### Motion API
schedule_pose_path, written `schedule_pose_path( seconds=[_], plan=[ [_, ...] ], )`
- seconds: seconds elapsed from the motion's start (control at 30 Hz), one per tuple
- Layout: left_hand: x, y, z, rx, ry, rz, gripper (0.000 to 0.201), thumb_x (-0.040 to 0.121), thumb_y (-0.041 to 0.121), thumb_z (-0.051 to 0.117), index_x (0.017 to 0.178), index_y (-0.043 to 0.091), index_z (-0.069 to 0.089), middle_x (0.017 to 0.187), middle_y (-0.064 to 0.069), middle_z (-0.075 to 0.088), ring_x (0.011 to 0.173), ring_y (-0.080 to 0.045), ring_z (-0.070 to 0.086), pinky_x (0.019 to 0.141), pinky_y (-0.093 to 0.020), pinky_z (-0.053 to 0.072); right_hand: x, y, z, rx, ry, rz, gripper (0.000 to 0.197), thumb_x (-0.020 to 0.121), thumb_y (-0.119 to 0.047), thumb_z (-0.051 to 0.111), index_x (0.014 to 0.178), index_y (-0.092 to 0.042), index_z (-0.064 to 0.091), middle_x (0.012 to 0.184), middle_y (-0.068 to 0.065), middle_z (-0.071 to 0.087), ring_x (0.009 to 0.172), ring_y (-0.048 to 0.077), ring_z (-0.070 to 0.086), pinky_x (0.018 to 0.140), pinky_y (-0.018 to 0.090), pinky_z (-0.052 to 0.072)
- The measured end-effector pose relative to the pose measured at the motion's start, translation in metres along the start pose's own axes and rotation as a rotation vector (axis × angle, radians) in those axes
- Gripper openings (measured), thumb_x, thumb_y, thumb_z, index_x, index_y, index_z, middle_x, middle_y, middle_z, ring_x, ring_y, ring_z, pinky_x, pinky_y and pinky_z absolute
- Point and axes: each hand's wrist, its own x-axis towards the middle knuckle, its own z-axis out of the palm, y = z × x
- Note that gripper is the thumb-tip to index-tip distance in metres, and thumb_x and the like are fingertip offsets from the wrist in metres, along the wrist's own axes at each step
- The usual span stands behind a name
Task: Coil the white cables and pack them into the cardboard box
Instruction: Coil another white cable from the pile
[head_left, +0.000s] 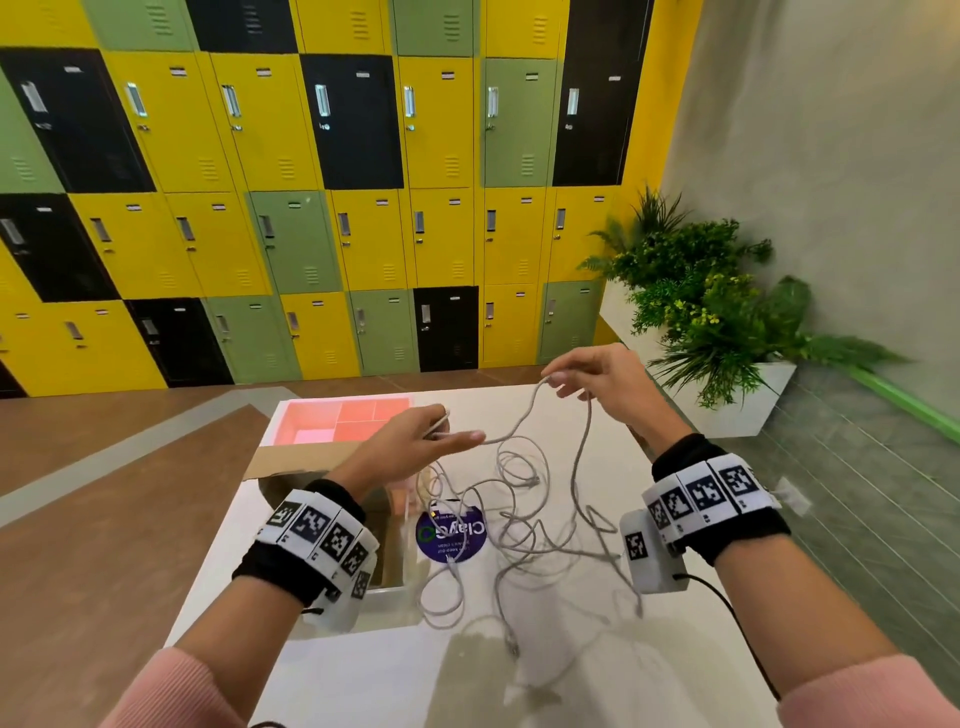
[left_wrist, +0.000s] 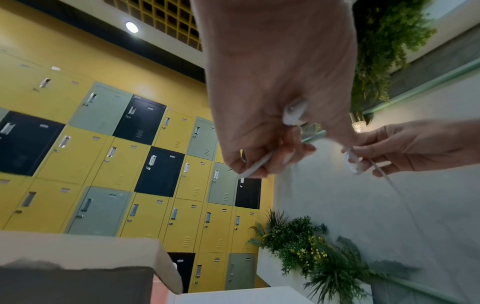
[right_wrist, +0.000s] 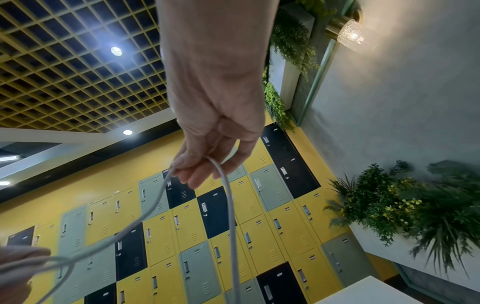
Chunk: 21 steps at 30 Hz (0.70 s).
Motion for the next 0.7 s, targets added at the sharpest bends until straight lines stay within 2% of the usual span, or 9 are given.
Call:
schedule_pose_path(
  seconds=[0.17,0.23,0.33,0.4,0.47,0.53,0.57,0.63,0.7],
  plan=[
    [-0.001,-0.008,0.002,0.159,0.017,0.012,0.041,0.091,0.038,0.06,0.064,0.025,0.031,0.062,0.006,0.036,0.056,-0.011,0.033,0.054,-0.03,0.026,0.003,-0.005,-0.005,0.007,-0.059,-0.026,0.008,0.089,-0.012,0.063,0.095,-0.012,0.068,0.082,0.004,0.073,0.063,0.009,0.066,0.052,0.012,0.042],
    [0.0,-0.007,0.003,0.279,0.042,-0.018,0.034,0.093,0.035,0.057,0.068,0.023,0.037,0.062,0.008,0.04,0.059,-0.01,0.038,0.056,-0.03,0.026,0.002,-0.005,-0.004,0.029,-0.063,-0.028,0.005,0.088,-0.01,0.063,0.093,-0.011,0.066,0.082,0.006,0.073,0.064,0.008,0.066,0.054,0.011,0.044],
    [0.002,-0.006,0.004,0.445,0.068,-0.005,0.022,0.095,0.035,0.055,0.086,0.015,0.056,0.08,0.003,0.059,0.077,-0.017,0.051,0.069,-0.03,0.025,0.002,-0.002,-0.001,0.09,-0.079,-0.045,0.004,0.087,-0.005,0.062,0.089,-0.008,0.065,0.084,0.013,0.071,0.074,0.017,0.068,0.067,0.02,0.054],
    [0.004,-0.009,0.007,0.51,0.044,-0.001,0.022,0.095,0.035,0.054,0.096,0.014,0.06,0.097,-0.001,0.066,0.094,-0.021,0.057,0.081,-0.032,0.029,0.002,0.0,0.001,0.101,-0.059,-0.047,0.006,0.088,-0.005,0.062,0.088,-0.009,0.066,0.084,0.013,0.071,0.077,0.021,0.069,0.07,0.025,0.056],
    [0.005,-0.012,0.012,0.545,0.043,0.002,0.021,0.094,0.036,0.054,0.1,0.016,0.059,0.106,-0.001,0.065,0.104,-0.021,0.056,0.094,-0.033,0.029,0.002,0.0,0.002,0.112,-0.017,-0.043,0.007,0.089,-0.006,0.061,0.087,-0.011,0.066,0.081,0.01,0.071,0.074,0.014,0.069,0.068,0.02,0.053],
    [0.005,-0.013,0.018,0.573,0.07,-0.006,0.027,0.092,0.039,0.055,0.108,0.018,0.055,0.113,0.0,0.062,0.111,-0.019,0.053,0.105,-0.032,0.022,0.001,-0.004,0.004,0.064,0.023,-0.047,0.006,0.09,-0.008,0.061,0.087,-0.01,0.067,0.078,0.006,0.07,0.067,0.002,0.064,0.061,0.008,0.045],
    [0.005,-0.013,0.021,0.588,0.098,-0.011,0.031,0.092,0.041,0.054,0.112,0.018,0.054,0.115,0.001,0.06,0.114,-0.018,0.051,0.109,-0.033,0.017,0.0,-0.006,0.005,0.022,0.038,-0.054,0.006,0.089,-0.01,0.062,0.087,-0.011,0.068,0.078,0.005,0.069,0.066,0.001,0.062,0.058,0.005,0.042],
    [0.004,-0.011,0.025,0.605,0.175,-0.03,0.036,0.094,0.044,0.05,0.12,0.018,0.052,0.117,0.0,0.06,0.119,-0.017,0.049,0.113,-0.034,0.01,0.0,-0.007,0.007,-0.022,0.055,-0.066,0.006,0.089,-0.013,0.063,0.086,-0.015,0.069,0.078,0.004,0.068,0.069,0.007,0.06,0.058,0.006,0.041],
    [0.004,-0.01,0.03,0.575,0.237,-0.058,0.037,0.097,0.043,0.045,0.123,0.017,0.051,0.116,-0.001,0.061,0.121,-0.018,0.048,0.112,-0.035,0.01,0.0,-0.008,0.009,0.016,0.051,-0.063,0.007,0.089,-0.014,0.063,0.086,-0.018,0.068,0.077,0.002,0.069,0.069,0.01,0.062,0.061,0.013,0.044]
  ],
)
